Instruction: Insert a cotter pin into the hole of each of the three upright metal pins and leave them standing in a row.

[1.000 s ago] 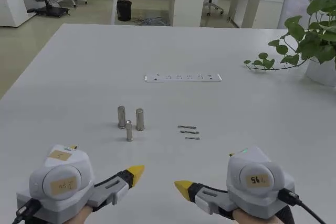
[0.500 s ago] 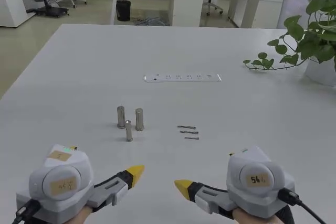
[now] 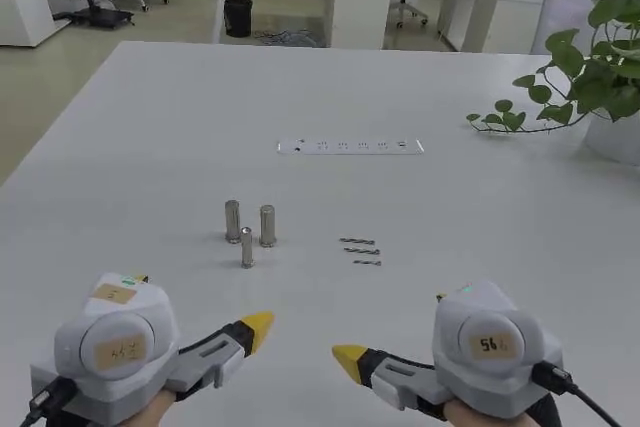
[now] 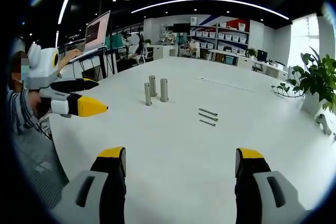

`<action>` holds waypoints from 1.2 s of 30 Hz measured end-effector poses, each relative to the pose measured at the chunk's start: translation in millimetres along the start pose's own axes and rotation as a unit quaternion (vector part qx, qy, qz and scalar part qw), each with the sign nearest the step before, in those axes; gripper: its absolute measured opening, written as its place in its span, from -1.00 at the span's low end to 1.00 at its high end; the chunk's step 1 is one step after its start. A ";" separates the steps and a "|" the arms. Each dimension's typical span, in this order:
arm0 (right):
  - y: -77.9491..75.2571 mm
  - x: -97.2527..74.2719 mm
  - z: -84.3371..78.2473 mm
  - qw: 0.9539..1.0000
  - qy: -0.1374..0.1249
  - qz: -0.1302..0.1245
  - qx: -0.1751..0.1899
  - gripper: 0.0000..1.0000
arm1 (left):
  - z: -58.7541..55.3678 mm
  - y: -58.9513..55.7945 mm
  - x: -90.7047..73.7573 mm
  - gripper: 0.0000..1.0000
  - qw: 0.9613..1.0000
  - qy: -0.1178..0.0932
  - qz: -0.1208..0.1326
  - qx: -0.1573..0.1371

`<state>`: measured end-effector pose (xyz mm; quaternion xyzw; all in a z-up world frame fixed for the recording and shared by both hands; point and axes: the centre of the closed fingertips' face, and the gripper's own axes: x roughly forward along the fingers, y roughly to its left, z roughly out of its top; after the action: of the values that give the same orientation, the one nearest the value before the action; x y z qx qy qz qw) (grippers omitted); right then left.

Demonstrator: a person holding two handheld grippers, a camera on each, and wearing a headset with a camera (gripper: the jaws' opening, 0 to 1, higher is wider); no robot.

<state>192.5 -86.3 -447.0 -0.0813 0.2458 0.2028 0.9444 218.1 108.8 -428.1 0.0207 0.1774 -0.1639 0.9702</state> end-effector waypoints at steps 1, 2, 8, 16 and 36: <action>0.2 -0.1 0.1 1.000 0.000 0.000 0.000 0.69 | -0.4 -0.1 0.0 0.76 1.000 0.001 0.000 0.001; 0.3 -0.2 0.3 1.000 -0.001 0.001 0.001 0.69 | -0.7 -0.3 0.1 0.76 1.000 0.002 0.000 0.002; -0.8 -0.6 1.4 1.000 -0.003 -0.001 0.000 0.68 | 0.0 1.2 -0.4 0.72 1.000 0.001 0.002 0.001; 0.6 -1.8 4.3 1.000 -0.010 0.001 -0.001 0.63 | 8.2 5.4 -2.9 0.55 1.000 -0.017 0.005 -0.005; 4.5 -4.6 16.1 0.999 -0.034 0.010 0.000 0.53 | 28.7 4.9 57.4 -0.03 0.998 -0.009 -0.039 0.047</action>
<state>193.9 -79.7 -431.0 -0.0714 0.2140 0.2153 0.9501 280.1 92.8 -421.5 0.0576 0.1613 -0.2101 0.9625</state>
